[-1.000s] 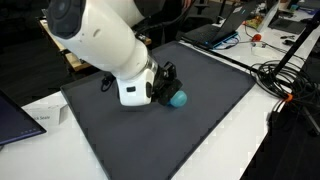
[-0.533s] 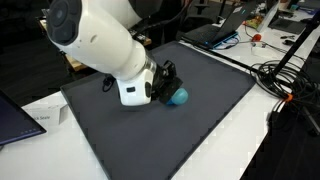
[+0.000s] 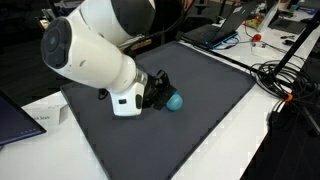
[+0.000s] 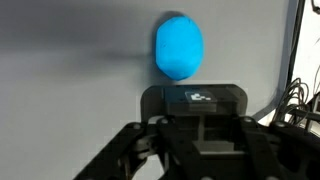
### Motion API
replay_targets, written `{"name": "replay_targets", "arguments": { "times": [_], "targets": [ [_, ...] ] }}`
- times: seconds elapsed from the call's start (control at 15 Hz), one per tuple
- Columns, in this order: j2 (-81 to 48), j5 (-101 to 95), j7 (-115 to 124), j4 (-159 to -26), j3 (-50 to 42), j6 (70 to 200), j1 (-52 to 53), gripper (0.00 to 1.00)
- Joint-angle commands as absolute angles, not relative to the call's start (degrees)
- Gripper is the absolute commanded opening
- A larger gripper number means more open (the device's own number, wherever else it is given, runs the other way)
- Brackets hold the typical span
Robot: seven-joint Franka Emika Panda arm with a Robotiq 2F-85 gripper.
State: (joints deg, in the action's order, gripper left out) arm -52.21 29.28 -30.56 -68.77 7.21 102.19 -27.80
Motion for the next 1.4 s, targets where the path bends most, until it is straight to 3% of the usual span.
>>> {"name": "replay_targets", "arguments": {
  "times": [0.0, 0.53, 1.33],
  "targets": [
    [-51.4, 32.3, -34.3, -70.6, 8.6, 102.9, -30.4, 0.22],
    [-41.5, 34.5, -40.3, -86.2, 9.2, 114.2, -31.1, 0.22],
    [-20.5, 52.4, -55.7, -116.4, 4.7, 135.6, -23.6, 0.22]
  ]
}}
